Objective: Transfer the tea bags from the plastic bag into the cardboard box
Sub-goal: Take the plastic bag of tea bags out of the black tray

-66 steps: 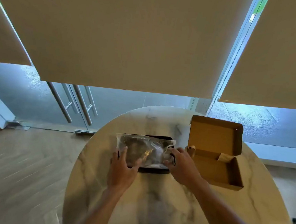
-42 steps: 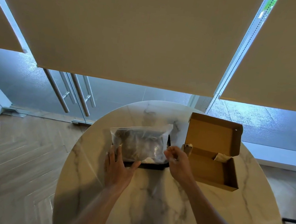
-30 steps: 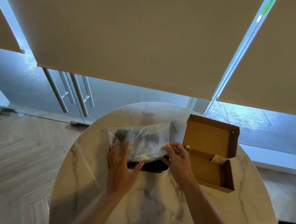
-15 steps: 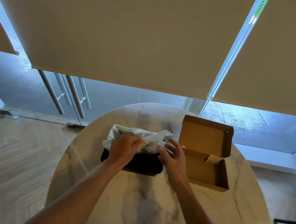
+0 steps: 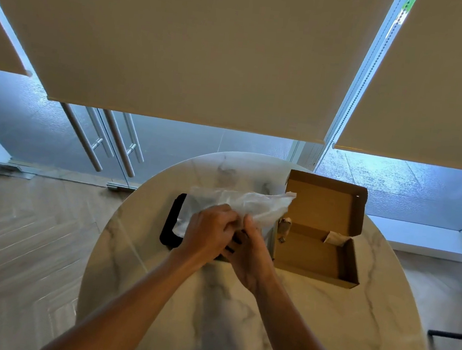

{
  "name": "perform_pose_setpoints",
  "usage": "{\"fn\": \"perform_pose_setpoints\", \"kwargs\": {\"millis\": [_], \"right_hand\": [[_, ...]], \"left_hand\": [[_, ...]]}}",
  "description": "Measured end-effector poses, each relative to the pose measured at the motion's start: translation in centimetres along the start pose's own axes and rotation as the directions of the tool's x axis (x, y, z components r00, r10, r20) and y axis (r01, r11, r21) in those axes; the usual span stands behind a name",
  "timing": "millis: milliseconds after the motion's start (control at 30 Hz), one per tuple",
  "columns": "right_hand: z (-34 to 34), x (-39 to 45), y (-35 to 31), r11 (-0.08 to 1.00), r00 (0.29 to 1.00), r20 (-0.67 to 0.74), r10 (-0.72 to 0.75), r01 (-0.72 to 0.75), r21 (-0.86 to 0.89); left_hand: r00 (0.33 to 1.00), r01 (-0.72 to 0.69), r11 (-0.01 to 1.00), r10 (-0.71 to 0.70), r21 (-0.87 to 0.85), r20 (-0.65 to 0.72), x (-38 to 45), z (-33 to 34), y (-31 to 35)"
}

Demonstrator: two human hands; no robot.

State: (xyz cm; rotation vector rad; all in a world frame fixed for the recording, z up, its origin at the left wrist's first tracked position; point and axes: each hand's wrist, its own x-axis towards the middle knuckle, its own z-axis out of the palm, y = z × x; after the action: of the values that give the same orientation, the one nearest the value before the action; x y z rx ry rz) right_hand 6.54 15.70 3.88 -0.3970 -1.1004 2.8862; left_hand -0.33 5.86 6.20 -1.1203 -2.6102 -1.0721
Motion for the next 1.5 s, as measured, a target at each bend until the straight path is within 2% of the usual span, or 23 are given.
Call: {"fn": "perform_pose_setpoints", "kwargs": {"millis": [100, 167, 300, 333, 400, 467, 533, 600, 667, 733, 800, 900, 967, 1033, 1067, 1200, 1300, 1433, 1500], "right_hand": [[0.7, -0.3, -0.1, 0.993, 0.994, -0.022, -0.106, 0.105, -0.047], [1.1, -0.7, -0.4, 0.986, 0.983, -0.095, -0.157, 0.15, -0.078], [0.0, -0.8, -0.3, 0.987, 0.939, -0.312, -0.142, 0.111, -0.115], [-0.5, -0.9, -0.2, 0.99, 0.934, -0.336, -0.121, 0.088, -0.113], [-1.4, -1.5, -0.3, 0.995, 0.928, -0.364, -0.078, 0.047, -0.092], [-2.0, -2.8, -0.6, 0.997, 0.927, -0.372, -0.041, 0.016, -0.069], [-2.6, -4.5, -0.7, 0.998, 0.942, -0.335, -0.018, -0.002, -0.058], [-3.2, -6.4, -0.3, 0.998, 0.954, -0.299, 0.003, -0.019, -0.052], [-3.9, -7.9, 0.6, 0.998, 0.954, -0.297, 0.038, -0.051, -0.033], [-4.8, -8.8, 1.9, 0.993, 0.944, -0.311, 0.11, -0.114, 0.006], [-5.2, -9.5, 3.0, 0.986, 0.936, -0.314, 0.161, -0.165, 0.012], [-5.3, -9.9, 3.8, 0.976, 0.924, -0.378, 0.053, -0.128, -0.176], [-5.4, -10.0, 3.7, 0.903, 0.914, -0.377, -0.15, -0.029, -0.429], [-5.6, -9.8, 3.5, 0.749, 0.861, -0.365, -0.355, 0.028, -0.662], [-5.7, -9.9, 3.4, 0.683, 0.841, -0.351, -0.412, 0.03, -0.73], [-6.1, -10.2, 3.3, 0.461, 0.85, -0.111, -0.515, 0.165, -0.872], [-7.0, -10.2, 3.5, 0.257, 0.854, -0.016, -0.52, 0.139, -0.956], [-7.2, -9.9, 2.8, 0.21, 0.899, 0.045, -0.436, 0.15, -0.966], [-7.4, -9.6, 2.7, 0.293, 0.897, -0.014, -0.442, 0.13, -0.947]], "left_hand": [[0.999, -0.038, 0.999, 0.038, -0.012, 0.002, -1.5, 1.0, 0.4], [0.998, -0.051, 0.995, 0.053, -0.084, 0.027, -2.1, 1.3, 0.3], [0.973, -0.043, 0.961, 0.102, -0.273, 0.206, -2.9, 0.2, 0.1], [0.979, -0.027, 0.958, 0.084, -0.285, 0.188, -3.0, -0.4, -0.1], [0.999, 0.041, 0.958, -0.044, -0.285, -0.002, -2.8, -1.9, -1.5], [0.958, 0.167, 0.961, -0.211, -0.223, -0.195, -2.4, -2.9, -4.0], [0.906, 0.343, 0.933, -0.359, -0.108, -0.226, -2.2, -3.3, -7.2], [0.86, 0.497, 0.868, -0.494, -0.013, -0.126, -2.6, -2.7, -10.4], [0.817, 0.576, 0.817, -0.576, 0.025, 0.015, -3.2, -2.0, -12.4], [0.8, 0.592, 0.806, -0.588, 0.005, 0.122, -3.7, -1.1, -13.2], [0.797, 0.585, 0.811, -0.581, 0.028, 0.163, -3.8, -0.7, -13.1], [0.805, 0.565, 0.82, -0.572, 0.086, 0.157, -3.7, -0.3, -12.8], [0.812, 0.559, 0.822, -0.569, 0.105, 0.129, -3.8, -0.1, -13.1], [0.807, 0.571, 0.81, -0.584, 0.134, 0.092, -3.9, 0.0, -13.4], [0.804, 0.576, 0.805, -0.59, 0.142, 0.08, -3.9, 0.1, -13.7], [0.809, 0.562, 0.807, -0.582, 0.18, 0.081, -3.8, 0.2, -13.9], [0.798, 0.573, 0.798, -0.595, 0.189, 0.095, -3.5, 0.0, -13.5], [0.794, 0.578, 0.79, -0.602, 0.202, 0.083, -3.2, -0.1, -13.5], [0.807, 0.564, 0.8, -0.586, 0.203, 0.07, -2.8, -0.1, -13.5]]}}
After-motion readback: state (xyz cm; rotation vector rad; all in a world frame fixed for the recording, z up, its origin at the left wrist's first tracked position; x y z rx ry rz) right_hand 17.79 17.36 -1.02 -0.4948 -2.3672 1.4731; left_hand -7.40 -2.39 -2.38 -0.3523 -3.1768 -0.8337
